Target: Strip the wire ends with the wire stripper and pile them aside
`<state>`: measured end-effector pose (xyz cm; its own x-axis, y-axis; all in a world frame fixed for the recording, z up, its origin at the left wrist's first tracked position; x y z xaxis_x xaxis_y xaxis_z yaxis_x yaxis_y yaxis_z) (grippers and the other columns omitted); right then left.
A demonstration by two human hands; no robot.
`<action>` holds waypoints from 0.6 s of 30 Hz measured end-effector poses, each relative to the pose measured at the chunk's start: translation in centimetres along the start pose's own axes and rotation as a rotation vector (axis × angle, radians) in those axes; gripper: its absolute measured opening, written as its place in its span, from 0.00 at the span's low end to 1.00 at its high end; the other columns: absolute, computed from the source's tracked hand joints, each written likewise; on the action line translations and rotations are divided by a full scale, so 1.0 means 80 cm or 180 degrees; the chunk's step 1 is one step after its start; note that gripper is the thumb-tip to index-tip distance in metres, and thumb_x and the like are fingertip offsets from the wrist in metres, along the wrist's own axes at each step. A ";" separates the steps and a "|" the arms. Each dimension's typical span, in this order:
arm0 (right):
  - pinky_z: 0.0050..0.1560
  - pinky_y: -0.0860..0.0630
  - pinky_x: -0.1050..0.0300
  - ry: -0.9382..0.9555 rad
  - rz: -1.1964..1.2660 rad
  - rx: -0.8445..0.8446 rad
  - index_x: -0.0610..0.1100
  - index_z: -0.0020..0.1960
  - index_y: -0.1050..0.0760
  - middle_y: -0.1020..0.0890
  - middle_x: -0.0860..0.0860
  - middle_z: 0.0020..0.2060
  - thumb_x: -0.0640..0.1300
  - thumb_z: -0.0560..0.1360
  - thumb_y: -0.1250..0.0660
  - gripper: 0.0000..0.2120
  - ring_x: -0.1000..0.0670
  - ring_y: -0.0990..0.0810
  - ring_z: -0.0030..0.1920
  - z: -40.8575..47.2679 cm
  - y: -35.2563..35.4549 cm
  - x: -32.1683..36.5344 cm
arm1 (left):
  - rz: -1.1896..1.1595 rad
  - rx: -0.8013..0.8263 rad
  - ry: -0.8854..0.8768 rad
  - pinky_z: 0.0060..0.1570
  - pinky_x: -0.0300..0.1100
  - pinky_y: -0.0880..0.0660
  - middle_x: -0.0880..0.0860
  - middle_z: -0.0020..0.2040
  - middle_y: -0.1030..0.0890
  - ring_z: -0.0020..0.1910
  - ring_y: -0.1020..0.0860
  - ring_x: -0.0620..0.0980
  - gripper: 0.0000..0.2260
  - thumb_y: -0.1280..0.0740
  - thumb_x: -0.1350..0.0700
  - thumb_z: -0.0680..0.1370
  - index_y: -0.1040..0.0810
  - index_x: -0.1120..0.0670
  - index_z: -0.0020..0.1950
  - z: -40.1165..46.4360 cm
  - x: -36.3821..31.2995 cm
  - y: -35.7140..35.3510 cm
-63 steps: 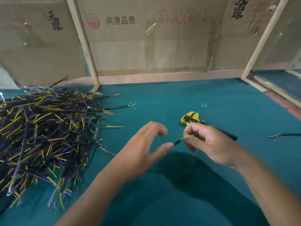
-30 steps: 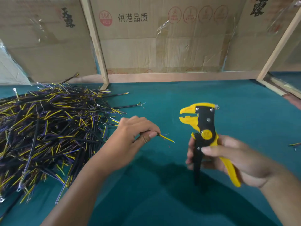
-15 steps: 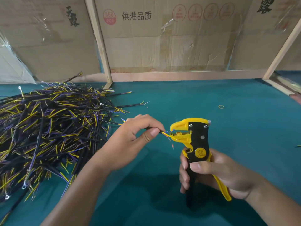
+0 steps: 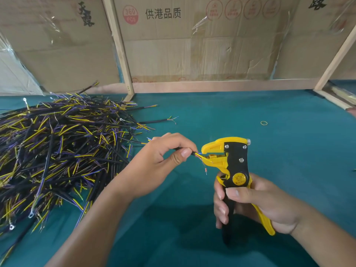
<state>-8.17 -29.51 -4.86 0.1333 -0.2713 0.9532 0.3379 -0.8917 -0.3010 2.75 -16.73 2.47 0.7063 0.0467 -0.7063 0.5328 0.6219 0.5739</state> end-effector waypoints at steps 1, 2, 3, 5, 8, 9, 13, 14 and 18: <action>0.48 0.22 0.42 0.0008 -0.0010 -0.0029 0.40 0.47 0.27 0.24 0.43 0.37 0.51 0.77 0.28 0.15 0.43 0.23 0.38 0.001 0.000 -0.001 | 0.0002 0.0005 -0.0002 0.49 0.34 0.33 0.38 0.44 0.23 0.45 0.26 0.45 0.07 0.39 0.51 0.82 0.22 0.43 0.52 0.000 -0.001 0.000; 0.47 0.22 0.43 0.0014 -0.0014 -0.0073 0.39 0.45 0.28 0.24 0.43 0.36 0.52 0.77 0.27 0.17 0.44 0.23 0.37 0.001 0.000 -0.001 | -0.0001 0.0008 0.0002 0.49 0.34 0.33 0.38 0.44 0.23 0.45 0.26 0.45 0.07 0.39 0.52 0.82 0.22 0.43 0.52 0.000 -0.001 0.000; 0.46 0.22 0.44 0.0015 -0.0015 -0.0122 0.38 0.44 0.30 0.25 0.43 0.35 0.53 0.77 0.27 0.19 0.44 0.24 0.36 0.001 0.000 -0.002 | -0.0016 0.0014 0.0011 0.49 0.34 0.33 0.38 0.44 0.23 0.45 0.26 0.45 0.07 0.39 0.52 0.82 0.22 0.43 0.52 0.000 -0.001 0.000; 0.44 0.22 0.45 0.0027 -0.0020 -0.0173 0.37 0.43 0.32 0.27 0.43 0.34 0.53 0.76 0.27 0.22 0.44 0.25 0.34 0.000 0.000 -0.003 | -0.0056 0.0027 0.0024 0.49 0.34 0.33 0.37 0.44 0.23 0.45 0.26 0.44 0.07 0.39 0.53 0.82 0.22 0.43 0.52 0.000 -0.001 -0.001; 0.42 0.24 0.46 0.0086 -0.0010 -0.0122 0.35 0.42 0.34 0.29 0.43 0.33 0.53 0.77 0.27 0.24 0.45 0.27 0.33 0.000 -0.005 -0.002 | -0.0089 0.0023 -0.0021 0.50 0.32 0.33 0.37 0.45 0.22 0.46 0.25 0.42 0.08 0.38 0.54 0.83 0.23 0.41 0.52 0.000 -0.004 -0.001; 0.42 0.24 0.47 0.0107 0.0039 -0.0094 0.35 0.41 0.35 0.30 0.44 0.33 0.53 0.77 0.27 0.24 0.46 0.27 0.32 0.000 -0.007 -0.002 | -0.0108 0.0019 -0.0039 0.50 0.32 0.32 0.37 0.45 0.22 0.47 0.25 0.42 0.08 0.38 0.53 0.83 0.23 0.40 0.52 0.000 -0.005 -0.001; 0.42 0.26 0.49 0.0105 0.0273 0.0064 0.35 0.41 0.37 0.31 0.45 0.33 0.52 0.77 0.27 0.25 0.47 0.29 0.33 0.001 -0.016 0.000 | -0.0152 0.0030 -0.0033 0.51 0.33 0.32 0.38 0.46 0.21 0.48 0.24 0.44 0.08 0.39 0.51 0.82 0.21 0.40 0.53 0.000 -0.005 0.001; 0.42 0.26 0.49 0.0101 0.0291 0.0069 0.35 0.41 0.37 0.31 0.46 0.33 0.52 0.77 0.27 0.25 0.47 0.29 0.33 0.001 -0.017 0.000 | -0.0146 0.0027 -0.0027 0.51 0.33 0.32 0.39 0.46 0.21 0.48 0.24 0.44 0.08 0.39 0.51 0.82 0.21 0.41 0.54 0.000 -0.004 0.001; 0.39 0.27 0.49 0.0130 0.0311 -0.0102 0.40 0.40 0.33 0.33 0.45 0.31 0.51 0.75 0.26 0.20 0.47 0.32 0.31 0.002 -0.019 0.001 | -0.0052 -0.0020 0.0030 0.51 0.38 0.30 0.43 0.47 0.20 0.49 0.23 0.49 0.08 0.39 0.48 0.82 0.21 0.41 0.53 -0.001 0.000 0.003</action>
<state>-8.48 -28.14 -4.33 0.1258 -0.3715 0.9199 0.2952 -0.8712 -0.3922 2.83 -16.51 2.60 0.6931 0.0440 -0.7195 0.5412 0.6275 0.5598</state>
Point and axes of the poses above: each hand's wrist, its own z-axis towards the middle knuckle, its own y-axis out of the back of the hand, x = y × z, the point moved 7 cm from there along z, towards the middle knuckle
